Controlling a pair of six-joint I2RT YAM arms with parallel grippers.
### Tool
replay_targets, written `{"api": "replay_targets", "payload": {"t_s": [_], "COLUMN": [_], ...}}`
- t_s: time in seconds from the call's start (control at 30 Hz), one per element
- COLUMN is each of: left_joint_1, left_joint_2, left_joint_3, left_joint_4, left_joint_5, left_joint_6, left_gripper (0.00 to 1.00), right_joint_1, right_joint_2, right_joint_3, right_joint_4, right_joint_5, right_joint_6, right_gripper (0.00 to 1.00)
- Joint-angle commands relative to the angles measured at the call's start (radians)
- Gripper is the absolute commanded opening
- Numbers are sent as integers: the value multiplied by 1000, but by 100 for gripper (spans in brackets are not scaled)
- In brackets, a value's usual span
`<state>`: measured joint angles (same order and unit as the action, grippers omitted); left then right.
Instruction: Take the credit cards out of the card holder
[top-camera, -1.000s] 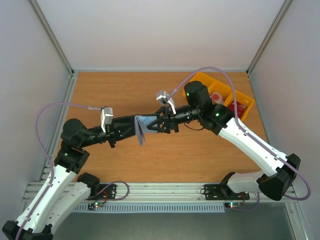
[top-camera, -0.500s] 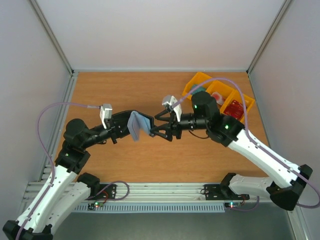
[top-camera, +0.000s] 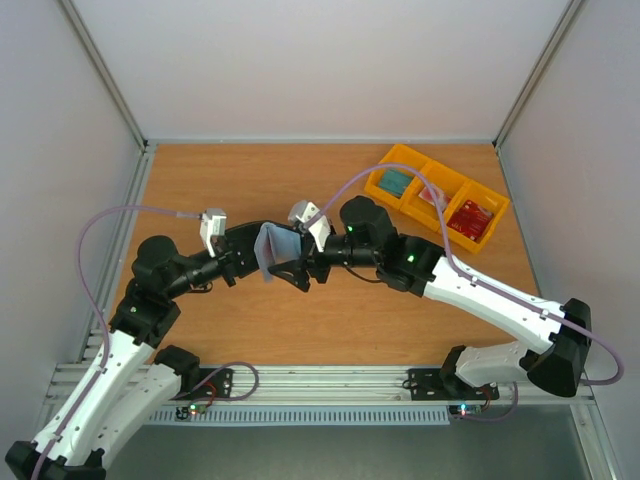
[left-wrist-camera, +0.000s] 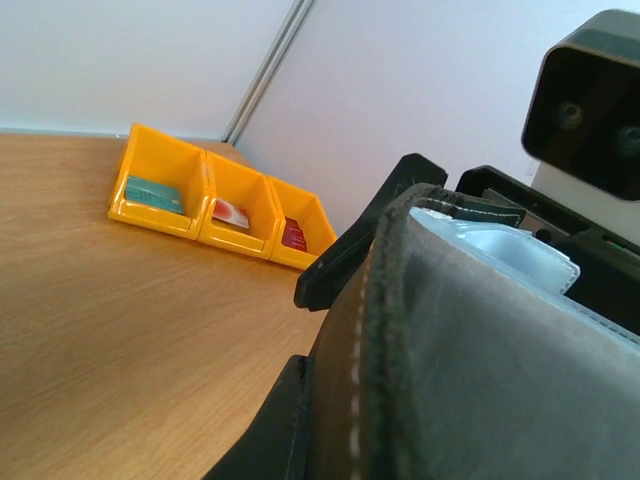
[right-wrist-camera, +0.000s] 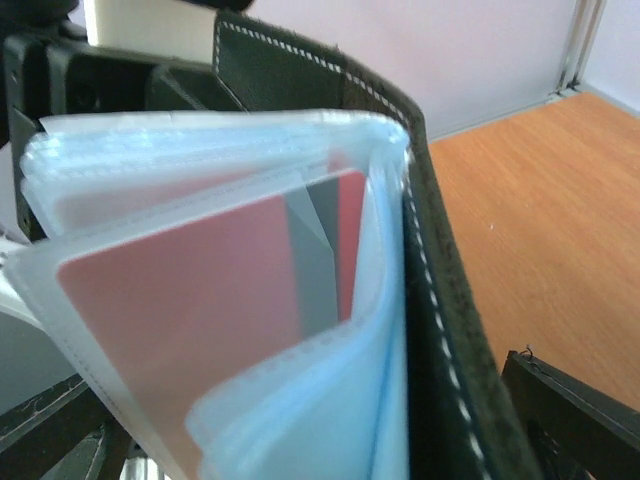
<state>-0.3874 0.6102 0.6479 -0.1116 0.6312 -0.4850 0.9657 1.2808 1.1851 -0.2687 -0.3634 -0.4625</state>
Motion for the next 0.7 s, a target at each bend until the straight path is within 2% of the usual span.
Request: {"api": "replay_targets", "payload": {"t_s": [0.0, 0.2, 0.4, 0.57, 0.67], "left_joint_1": [4, 3, 4, 4, 4], "left_joint_2": [-6, -5, -1, -2, -1], "left_joint_3": [11, 4, 2, 10, 6], "left_joint_4": [61, 62, 61, 55, 62], "left_joint_5": [-6, -16, -16, -8, -5], "left_joint_6": [-8, -8, 1, 4, 8], "left_gripper": [0, 0, 0, 0, 0], "right_joint_1": [18, 22, 37, 37, 36], "right_joint_2": [-4, 2, 34, 23, 15], "right_joint_3": [21, 30, 57, 62, 65], "right_joint_4": [87, 76, 69, 46, 23], "right_joint_5": [23, -72, 15, 22, 24], "right_joint_6": [26, 11, 11, -11, -24], "right_gripper": [98, 98, 99, 91, 84]}}
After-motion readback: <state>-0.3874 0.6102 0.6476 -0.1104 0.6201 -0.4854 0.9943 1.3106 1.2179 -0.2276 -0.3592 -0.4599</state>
